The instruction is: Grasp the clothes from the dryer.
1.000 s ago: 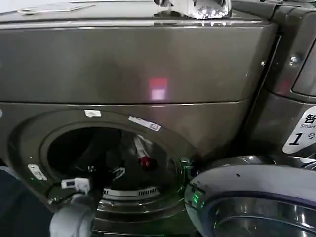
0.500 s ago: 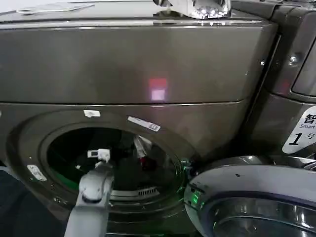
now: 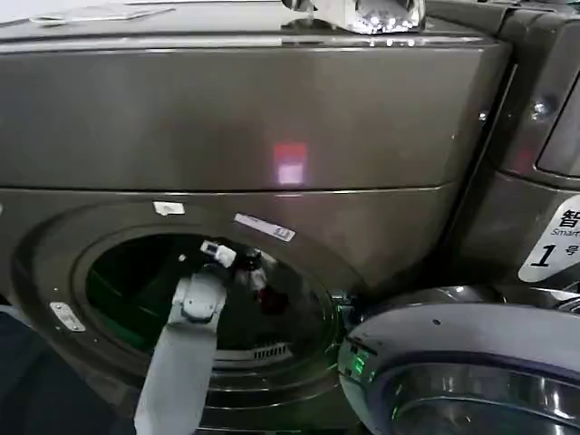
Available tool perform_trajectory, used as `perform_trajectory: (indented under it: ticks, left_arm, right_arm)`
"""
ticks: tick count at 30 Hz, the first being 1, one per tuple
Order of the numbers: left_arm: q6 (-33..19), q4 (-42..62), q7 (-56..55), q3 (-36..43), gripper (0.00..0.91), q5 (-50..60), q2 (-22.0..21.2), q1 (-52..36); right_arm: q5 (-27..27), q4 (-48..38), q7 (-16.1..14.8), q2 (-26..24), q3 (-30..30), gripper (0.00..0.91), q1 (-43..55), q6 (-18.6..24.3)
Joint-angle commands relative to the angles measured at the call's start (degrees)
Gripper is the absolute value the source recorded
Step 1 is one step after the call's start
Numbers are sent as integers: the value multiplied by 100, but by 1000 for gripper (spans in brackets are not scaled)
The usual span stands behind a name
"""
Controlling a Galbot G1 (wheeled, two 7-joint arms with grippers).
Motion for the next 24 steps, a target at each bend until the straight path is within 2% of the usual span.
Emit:
perform_trajectory:
  ticks: [1, 8, 14, 24]
  left_arm:
    - [-1772, 203, 2889, -80, 907, 1831, -44, -361]
    - [-1962, 597, 2897, -56, 907, 2040, -56, -678]
    - [-1688, 877, 2892, 125, 907, 2047, -121, -840]
    - [-1331, 1431, 2884, 139, 907, 1323, -158, -1038]
  right_arm:
    - [-2, 38, -8, -5, -31, 907, 13, -5]
    - [-9, 66, -5, 25, -60, 907, 27, 5]
    - [-14, 81, -33, 23, -93, 907, 61, 8]
    - [-45, 84, -48, 36, -180, 907, 128, 22]
